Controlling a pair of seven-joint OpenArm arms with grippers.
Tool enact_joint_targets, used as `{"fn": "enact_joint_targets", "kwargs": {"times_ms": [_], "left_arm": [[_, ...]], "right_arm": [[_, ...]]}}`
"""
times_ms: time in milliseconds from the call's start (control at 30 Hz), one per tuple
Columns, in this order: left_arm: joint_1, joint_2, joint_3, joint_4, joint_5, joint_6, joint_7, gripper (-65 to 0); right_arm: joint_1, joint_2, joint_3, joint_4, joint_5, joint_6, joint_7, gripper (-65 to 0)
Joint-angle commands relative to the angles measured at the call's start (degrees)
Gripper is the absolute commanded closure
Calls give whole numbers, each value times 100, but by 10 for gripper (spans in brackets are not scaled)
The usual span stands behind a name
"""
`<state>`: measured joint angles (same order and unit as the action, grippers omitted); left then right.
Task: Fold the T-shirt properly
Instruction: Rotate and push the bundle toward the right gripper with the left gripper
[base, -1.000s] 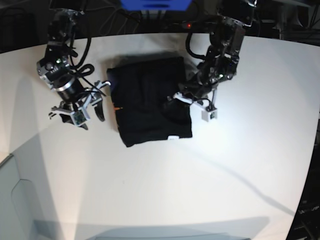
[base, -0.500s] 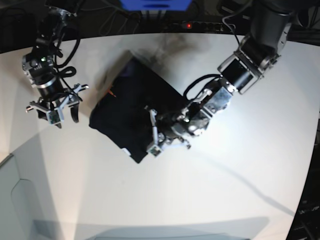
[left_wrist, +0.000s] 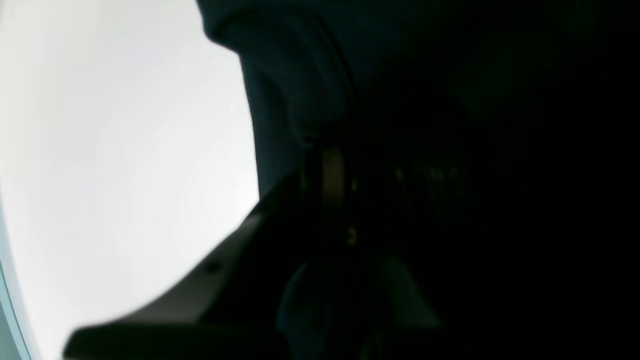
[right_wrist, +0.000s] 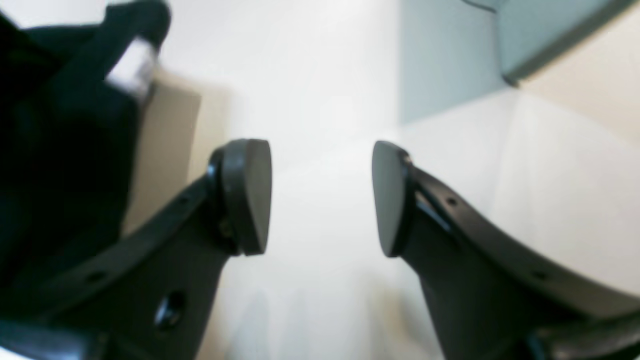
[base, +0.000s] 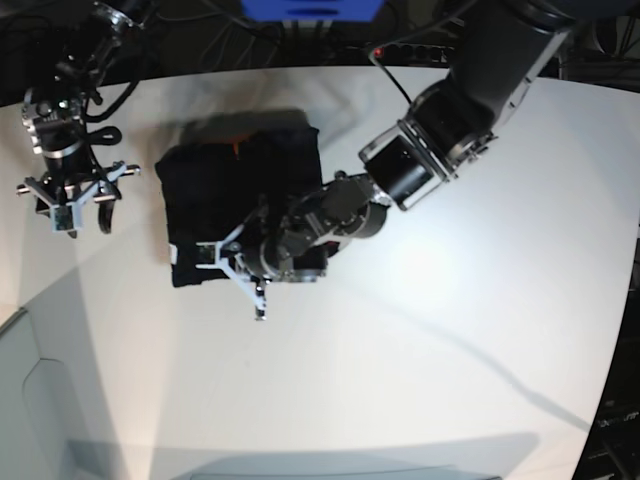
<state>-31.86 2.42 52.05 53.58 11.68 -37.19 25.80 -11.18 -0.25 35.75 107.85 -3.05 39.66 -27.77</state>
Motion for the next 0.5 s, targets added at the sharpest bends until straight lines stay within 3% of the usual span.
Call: {"fn": "enact_joint_targets", "kwargs": {"times_ms": [0,333,467], "left_arm": [[34,71,56,-9,-12,-281,53,0],[-300,255,443,9,41,-281,79,-12],[-458,255,443,158,23,-281,475,-150]], "right_arm": [[23,-14,113,120,72,34,153,-325],[23,-23,219,120,72,34,153,-325],[23,-23,210,120,72,34,153,-325]]}}
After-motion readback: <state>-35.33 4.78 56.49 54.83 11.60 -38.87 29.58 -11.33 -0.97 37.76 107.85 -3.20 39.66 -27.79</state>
